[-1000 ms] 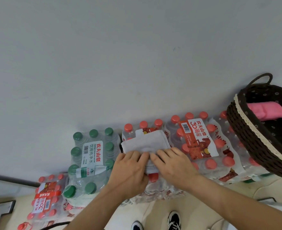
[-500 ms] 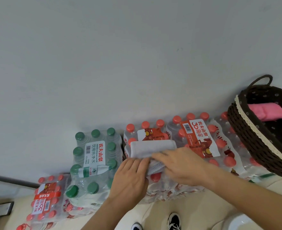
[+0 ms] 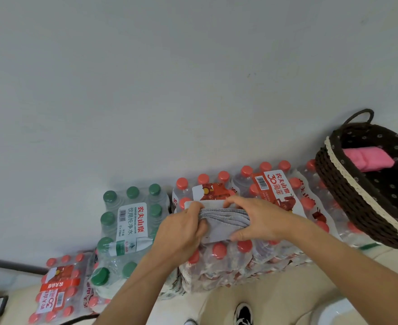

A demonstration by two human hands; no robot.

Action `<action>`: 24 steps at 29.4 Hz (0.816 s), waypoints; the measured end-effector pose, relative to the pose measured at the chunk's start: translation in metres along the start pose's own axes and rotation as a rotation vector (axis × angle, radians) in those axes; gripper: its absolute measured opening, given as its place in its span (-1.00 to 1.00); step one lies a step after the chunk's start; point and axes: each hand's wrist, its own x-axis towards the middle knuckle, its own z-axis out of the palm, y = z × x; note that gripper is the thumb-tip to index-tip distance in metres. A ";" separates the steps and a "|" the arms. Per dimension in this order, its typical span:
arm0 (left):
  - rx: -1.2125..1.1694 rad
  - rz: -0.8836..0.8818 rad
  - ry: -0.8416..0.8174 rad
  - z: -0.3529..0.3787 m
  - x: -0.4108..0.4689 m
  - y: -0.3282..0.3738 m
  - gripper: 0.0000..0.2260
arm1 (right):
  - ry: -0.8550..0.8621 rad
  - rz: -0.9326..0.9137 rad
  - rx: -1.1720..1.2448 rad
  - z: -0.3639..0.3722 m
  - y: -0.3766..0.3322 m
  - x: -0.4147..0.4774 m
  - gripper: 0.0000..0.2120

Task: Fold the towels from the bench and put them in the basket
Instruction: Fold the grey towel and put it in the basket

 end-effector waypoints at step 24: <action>0.251 0.237 0.210 0.016 0.026 -0.029 -0.84 | 0.577 0.214 0.239 0.024 -0.004 0.033 -0.61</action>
